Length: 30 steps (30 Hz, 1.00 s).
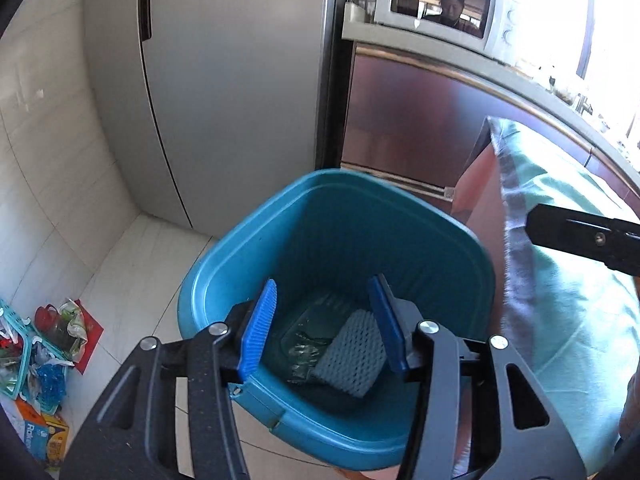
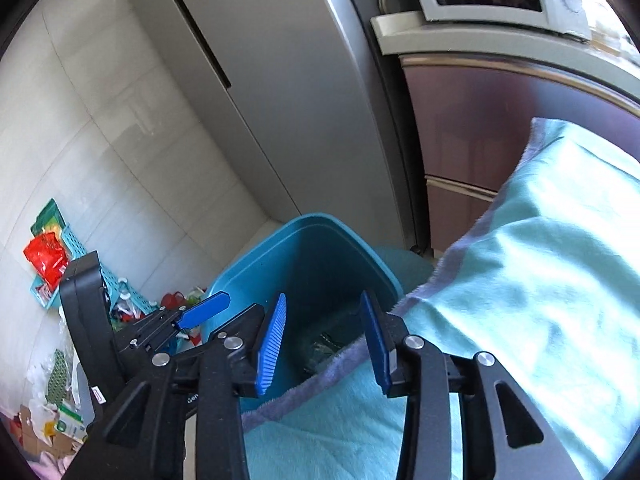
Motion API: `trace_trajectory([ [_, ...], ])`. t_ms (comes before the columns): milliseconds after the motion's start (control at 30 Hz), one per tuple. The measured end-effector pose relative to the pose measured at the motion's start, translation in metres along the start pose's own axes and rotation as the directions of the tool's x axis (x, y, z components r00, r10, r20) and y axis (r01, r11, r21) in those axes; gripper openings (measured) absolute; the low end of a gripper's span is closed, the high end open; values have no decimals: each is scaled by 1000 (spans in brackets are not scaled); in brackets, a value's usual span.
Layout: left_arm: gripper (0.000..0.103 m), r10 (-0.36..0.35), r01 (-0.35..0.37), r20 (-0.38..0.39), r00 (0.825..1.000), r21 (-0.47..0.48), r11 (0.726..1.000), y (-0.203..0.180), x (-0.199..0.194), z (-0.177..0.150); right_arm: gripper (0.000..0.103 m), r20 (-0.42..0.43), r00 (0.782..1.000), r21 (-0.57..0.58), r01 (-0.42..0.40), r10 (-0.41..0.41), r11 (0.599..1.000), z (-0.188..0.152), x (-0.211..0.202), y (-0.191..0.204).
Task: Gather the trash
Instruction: 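Move both tools back over the table, then grasp the blue-dotted paper cup with the right tool while the left tool grasps the clear barcode wrapper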
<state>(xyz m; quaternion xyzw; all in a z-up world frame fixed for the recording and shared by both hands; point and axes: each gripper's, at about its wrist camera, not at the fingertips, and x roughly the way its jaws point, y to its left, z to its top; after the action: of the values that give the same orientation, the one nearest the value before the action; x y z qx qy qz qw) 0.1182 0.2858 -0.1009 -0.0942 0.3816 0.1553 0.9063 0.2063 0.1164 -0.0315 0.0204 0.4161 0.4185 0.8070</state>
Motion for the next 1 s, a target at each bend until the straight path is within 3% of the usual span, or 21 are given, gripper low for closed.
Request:
trace_trajectory([
  [100, 58, -27, 26, 45, 999, 22, 999, -10, -20, 1, 42, 47, 999, -12, -2, 3, 1000, -8, -28, -2],
  [233, 66, -121, 113, 111, 986, 73, 991, -33, -53, 2, 46, 117, 993, -41, 28, -24, 999, -22, -75, -5],
  [367, 68, -234, 213, 142, 962, 152, 965, -68, -83, -3, 50, 202, 976, -20, 85, -79, 996, -42, -130, -17],
  [500, 69, -353, 317, 125, 927, 241, 917, -108, -108, -16, 54, 276, 948, 33, 152, -155, 988, -65, -182, -33],
  [733, 69, -540, 486, 31, 841, 395, 779, -188, -144, -51, 55, 319, 880, 194, 304, -353, 933, -131, -266, -74],
  [867, 70, -618, 564, -45, 785, 467, 681, -232, -160, -77, 56, 316, 828, 306, 374, -464, 876, -171, -310, -103],
  [1000, 70, -671, 619, -127, 731, 538, 573, -269, -175, -102, 58, 292, 804, 405, 388, -519, 828, -207, -338, -127],
])
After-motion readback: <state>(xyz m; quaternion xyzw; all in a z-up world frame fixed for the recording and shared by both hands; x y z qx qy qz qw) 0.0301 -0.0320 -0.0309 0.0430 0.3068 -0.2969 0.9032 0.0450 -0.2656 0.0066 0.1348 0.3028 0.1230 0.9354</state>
